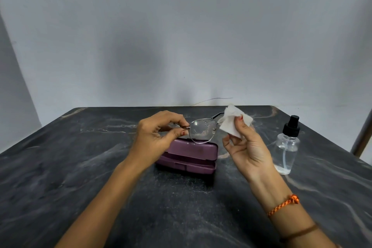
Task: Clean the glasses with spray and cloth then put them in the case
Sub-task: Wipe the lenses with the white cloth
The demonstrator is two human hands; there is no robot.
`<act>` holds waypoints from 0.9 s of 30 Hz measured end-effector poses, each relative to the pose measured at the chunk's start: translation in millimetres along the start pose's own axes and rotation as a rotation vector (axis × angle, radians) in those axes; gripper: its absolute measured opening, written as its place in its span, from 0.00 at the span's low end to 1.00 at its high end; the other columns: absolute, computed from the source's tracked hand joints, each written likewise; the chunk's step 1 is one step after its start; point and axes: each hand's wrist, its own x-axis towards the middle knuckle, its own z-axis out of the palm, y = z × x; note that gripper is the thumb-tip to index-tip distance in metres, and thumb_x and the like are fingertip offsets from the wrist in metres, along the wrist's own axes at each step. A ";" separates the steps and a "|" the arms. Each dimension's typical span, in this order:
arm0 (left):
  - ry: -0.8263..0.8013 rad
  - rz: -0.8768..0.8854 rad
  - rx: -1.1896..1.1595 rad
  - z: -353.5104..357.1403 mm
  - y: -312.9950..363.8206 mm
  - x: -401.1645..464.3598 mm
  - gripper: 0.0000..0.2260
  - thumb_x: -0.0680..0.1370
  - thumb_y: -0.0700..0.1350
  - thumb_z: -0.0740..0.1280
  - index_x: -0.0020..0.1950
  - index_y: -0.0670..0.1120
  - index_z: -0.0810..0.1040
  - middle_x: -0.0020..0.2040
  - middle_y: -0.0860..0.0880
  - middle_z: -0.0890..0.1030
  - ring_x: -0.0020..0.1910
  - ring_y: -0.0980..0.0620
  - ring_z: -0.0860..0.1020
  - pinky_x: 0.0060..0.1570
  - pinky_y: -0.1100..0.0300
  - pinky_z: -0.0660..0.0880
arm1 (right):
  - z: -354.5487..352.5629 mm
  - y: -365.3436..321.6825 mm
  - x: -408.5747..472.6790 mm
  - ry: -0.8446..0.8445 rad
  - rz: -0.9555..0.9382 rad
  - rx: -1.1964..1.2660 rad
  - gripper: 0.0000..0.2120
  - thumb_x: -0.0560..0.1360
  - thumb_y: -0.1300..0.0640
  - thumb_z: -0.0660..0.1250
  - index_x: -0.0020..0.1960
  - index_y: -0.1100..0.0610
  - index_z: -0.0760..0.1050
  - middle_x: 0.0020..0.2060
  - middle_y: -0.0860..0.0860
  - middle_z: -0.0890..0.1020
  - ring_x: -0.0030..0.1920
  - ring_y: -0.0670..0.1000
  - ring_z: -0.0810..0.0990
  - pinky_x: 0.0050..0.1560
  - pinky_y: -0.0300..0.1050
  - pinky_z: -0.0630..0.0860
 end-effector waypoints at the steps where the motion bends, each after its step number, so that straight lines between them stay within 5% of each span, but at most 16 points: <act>1: -0.029 -0.048 -0.061 0.0 0.1 0.3 0.07 0.69 0.41 0.70 0.45 0.49 0.79 0.41 0.61 0.80 0.47 0.59 0.79 0.44 0.69 0.77 | -0.3 -2.0 1.0 0.002 -0.005 0.026 0.09 0.70 0.62 0.64 0.34 0.53 0.80 0.27 0.46 0.84 0.29 0.41 0.82 0.30 0.32 0.76; 11: -0.071 -0.197 -0.297 9.0 3.4 0.0 0.01 0.66 0.45 0.69 0.36 0.49 0.78 0.35 0.59 0.80 0.37 0.61 0.77 0.40 0.68 0.76 | -2.0 -3.6 3.8 0.000 -0.046 0.022 0.04 0.70 0.61 0.65 0.39 0.55 0.76 0.26 0.45 0.83 0.27 0.41 0.80 0.30 0.33 0.77; 15: 0.010 -0.191 -0.309 8.5 1.7 0.9 0.02 0.65 0.42 0.69 0.36 0.47 0.78 0.33 0.60 0.81 0.36 0.63 0.77 0.38 0.72 0.74 | -0.5 -2.4 2.3 -0.084 -0.016 0.003 0.14 0.66 0.68 0.64 0.29 0.55 0.82 0.28 0.47 0.84 0.31 0.44 0.83 0.32 0.36 0.80; 20: 0.107 -0.217 -0.312 3.5 -3.6 1.3 0.03 0.64 0.41 0.70 0.35 0.48 0.79 0.32 0.59 0.81 0.36 0.62 0.77 0.40 0.70 0.75 | -1.4 -4.3 1.7 -0.045 0.006 -0.191 0.08 0.62 0.62 0.69 0.27 0.53 0.82 0.26 0.45 0.84 0.28 0.41 0.81 0.28 0.32 0.75; 24: 0.113 -0.211 -0.299 6.2 -1.7 0.8 0.03 0.64 0.41 0.70 0.35 0.48 0.79 0.32 0.59 0.81 0.36 0.62 0.77 0.39 0.71 0.75 | -5.6 -0.6 4.2 0.073 0.134 0.046 0.22 0.71 0.65 0.65 0.20 0.53 0.80 0.26 0.49 0.84 0.28 0.45 0.83 0.30 0.36 0.77; 27: 0.099 -0.197 -0.328 7.3 0.4 2.3 0.03 0.65 0.40 0.70 0.35 0.48 0.79 0.32 0.59 0.82 0.36 0.62 0.78 0.39 0.71 0.75 | 0.4 -2.0 0.3 -0.002 0.112 0.232 0.11 0.66 0.66 0.65 0.29 0.57 0.82 0.28 0.52 0.85 0.30 0.48 0.84 0.33 0.42 0.80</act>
